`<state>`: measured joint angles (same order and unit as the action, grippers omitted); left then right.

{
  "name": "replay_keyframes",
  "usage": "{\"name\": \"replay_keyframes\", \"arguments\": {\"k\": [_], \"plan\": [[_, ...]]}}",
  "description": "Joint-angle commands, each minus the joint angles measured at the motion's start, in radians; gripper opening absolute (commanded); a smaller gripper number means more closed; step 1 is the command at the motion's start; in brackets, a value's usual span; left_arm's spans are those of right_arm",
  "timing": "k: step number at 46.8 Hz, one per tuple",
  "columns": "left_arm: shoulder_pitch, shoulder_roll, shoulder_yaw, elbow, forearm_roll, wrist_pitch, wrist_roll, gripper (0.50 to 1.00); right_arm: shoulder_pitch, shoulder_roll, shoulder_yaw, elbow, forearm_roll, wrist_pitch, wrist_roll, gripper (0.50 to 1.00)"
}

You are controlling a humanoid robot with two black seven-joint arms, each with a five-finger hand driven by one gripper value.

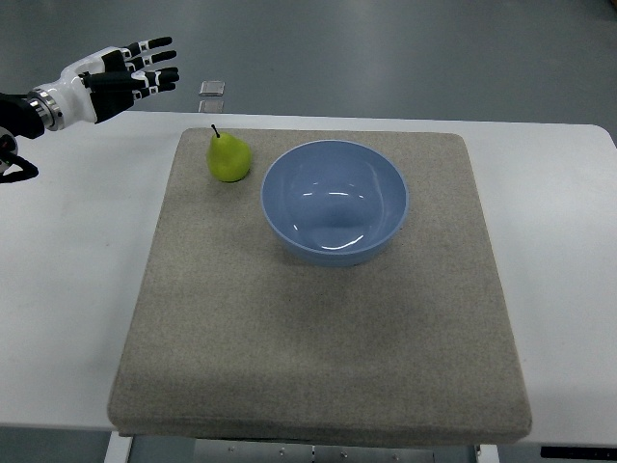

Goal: Place pear in bowl with left hand
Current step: 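Move the open left hand toward the green pear, then lower the left hand onto the pear and close fingers around it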

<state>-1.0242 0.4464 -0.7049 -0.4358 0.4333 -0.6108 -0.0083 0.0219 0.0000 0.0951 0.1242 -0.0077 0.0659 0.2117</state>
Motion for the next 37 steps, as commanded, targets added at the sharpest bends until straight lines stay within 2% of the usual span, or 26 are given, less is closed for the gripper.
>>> {"name": "replay_keyframes", "arguments": {"k": [1, 9, 17, 23, 27, 33, 37], "plan": [[-0.023, 0.014, 0.001, -0.003, 0.152, 0.000, -0.025, 0.994, 0.000, 0.000, 0.000, 0.000, 0.000, 0.000, 0.000, 0.926], [-0.057, 0.015, 0.002, -0.032, 0.432, 0.000, -0.073, 0.994, 0.000, 0.000, 0.000, 0.000, 0.000, 0.000, 0.000, 0.926], [-0.083, 0.015, 0.019, -0.035, 0.590, 0.000, -0.110, 0.994, 0.001, 0.000, 0.000, 0.000, 0.000, 0.000, 0.000, 0.926], [-0.112, 0.015, 0.117, -0.069, 0.680, 0.000, -0.148, 0.994, 0.000, 0.000, 0.000, 0.000, 0.000, 0.000, 0.000, 0.926], [-0.134, 0.017, 0.185, -0.109, 0.697, 0.014, -0.179, 0.994, 0.001, 0.000, 0.000, 0.000, 0.000, 0.000, 0.000, 0.926], [-0.165, 0.012, 0.274, -0.133, 0.703, 0.048, -0.179, 0.994, 0.000, 0.000, 0.000, 0.000, 0.000, 0.000, 0.000, 0.926], [-0.185, 0.002, 0.335, -0.135, 0.740, 0.098, -0.179, 0.994, 0.001, 0.000, 0.000, 0.000, 0.000, 0.000, 0.000, 0.926]]}}
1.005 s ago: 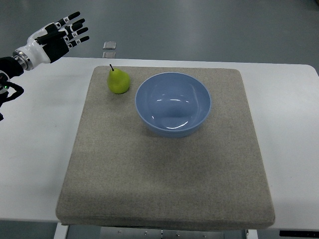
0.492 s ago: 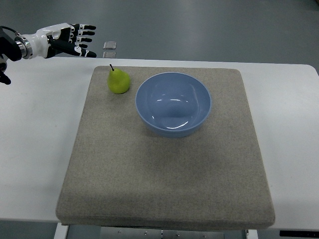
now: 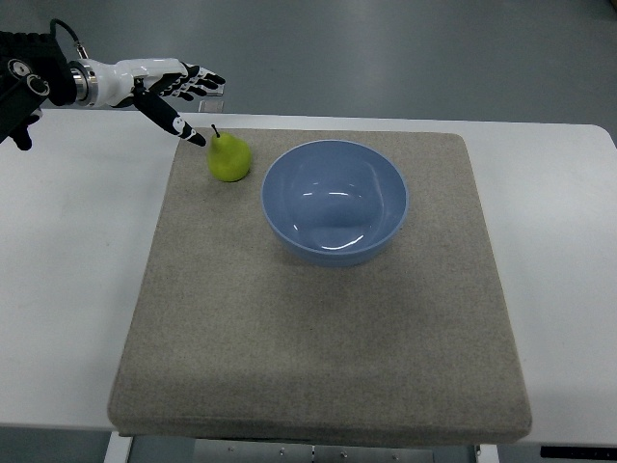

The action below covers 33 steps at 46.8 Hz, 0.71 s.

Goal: Place pear in bowl with left hand
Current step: 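Lower the left hand onto the pear and close fingers around it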

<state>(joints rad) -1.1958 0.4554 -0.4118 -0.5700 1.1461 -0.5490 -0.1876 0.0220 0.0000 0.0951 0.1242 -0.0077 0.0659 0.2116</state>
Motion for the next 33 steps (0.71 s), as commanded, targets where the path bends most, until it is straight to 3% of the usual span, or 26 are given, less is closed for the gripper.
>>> {"name": "replay_keyframes", "arguments": {"k": [1, 4, 20, 26, 33], "plan": [[-0.016, -0.010, 0.054, -0.001, 0.040, 0.053, 0.000, 0.994, 0.001, 0.000, 0.000, 0.000, 0.000, 0.000, 0.000, 0.926], [-0.019, -0.020, 0.077, -0.001, 0.084, 0.092, 0.000, 0.994, -0.001, 0.000, 0.000, 0.000, 0.000, 0.000, 0.000, 0.926], [-0.001, -0.067, 0.084, 0.001, 0.274, 0.138, -0.004, 0.994, 0.001, 0.000, 0.000, 0.000, 0.000, 0.000, 0.000, 0.926], [0.035, -0.098, 0.084, 0.002, 0.288, 0.208, -0.004, 0.994, 0.001, 0.000, 0.000, 0.000, 0.000, 0.000, 0.000, 0.926], [0.053, -0.106, 0.084, 0.002, 0.288, 0.221, -0.004, 0.994, 0.001, 0.000, 0.000, 0.000, 0.000, 0.000, 0.000, 0.926]]}}
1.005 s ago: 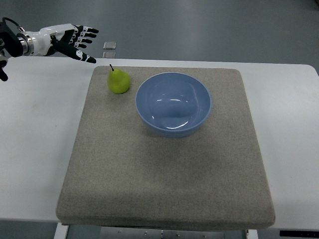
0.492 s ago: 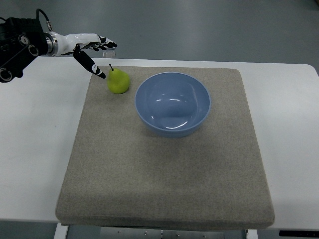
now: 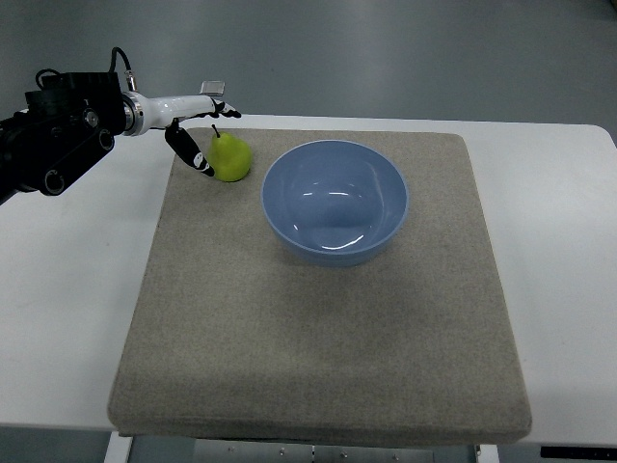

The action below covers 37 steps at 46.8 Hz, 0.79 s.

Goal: Place pear in bowl with left hand
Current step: 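Lower the left hand onto the pear and close fingers around it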

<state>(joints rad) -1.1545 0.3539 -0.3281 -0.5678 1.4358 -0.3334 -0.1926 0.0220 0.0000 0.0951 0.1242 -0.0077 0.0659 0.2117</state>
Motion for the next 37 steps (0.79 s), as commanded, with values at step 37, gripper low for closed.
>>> {"name": "replay_keyframes", "arguments": {"k": [37], "plan": [[0.041, -0.021, -0.002, 0.009, -0.018, 0.036, -0.001, 0.857, 0.001, 0.000, 0.000, 0.000, 0.000, 0.000, 0.000, 0.926]]}}
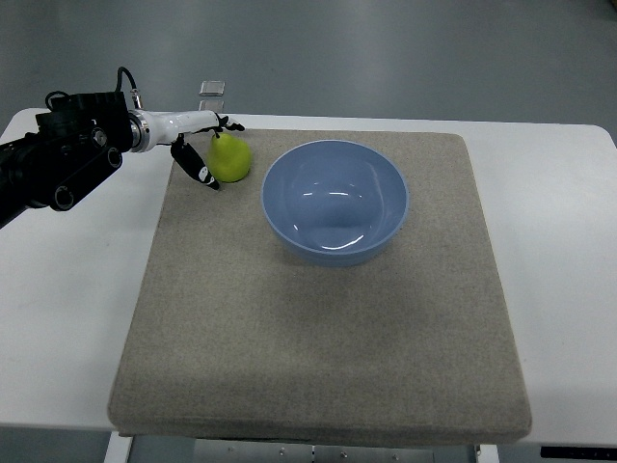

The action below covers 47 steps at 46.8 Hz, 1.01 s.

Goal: Place pear in bowl with left hand
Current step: 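Lower the left hand onto the pear and close fingers around it, then lift the pear with the left hand off the pad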

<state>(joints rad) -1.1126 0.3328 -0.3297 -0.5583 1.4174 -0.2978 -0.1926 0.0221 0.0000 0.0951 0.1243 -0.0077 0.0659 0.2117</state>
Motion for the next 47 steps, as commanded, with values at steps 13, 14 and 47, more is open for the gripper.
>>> {"name": "replay_keyframes", "arguments": {"k": [13, 14, 47], "plan": [[0.000, 0.002, 0.001, 0.001, 0.000, 0.017, -0.001, 0.688, 0.001, 0.000, 0.000, 0.000, 0.000, 0.000, 0.000, 0.926], [0.000, 0.002, 0.001, 0.000, 0.000, 0.022, -0.001, 0.669, 0.001, 0.000, 0.000, 0.000, 0.000, 0.000, 0.000, 0.926], [-0.090, 0.201, -0.028, -0.273, -0.060, 0.023, -0.002, 0.500, 0.001, 0.000, 0.000, 0.000, 0.000, 0.000, 0.000, 0.926]]}}
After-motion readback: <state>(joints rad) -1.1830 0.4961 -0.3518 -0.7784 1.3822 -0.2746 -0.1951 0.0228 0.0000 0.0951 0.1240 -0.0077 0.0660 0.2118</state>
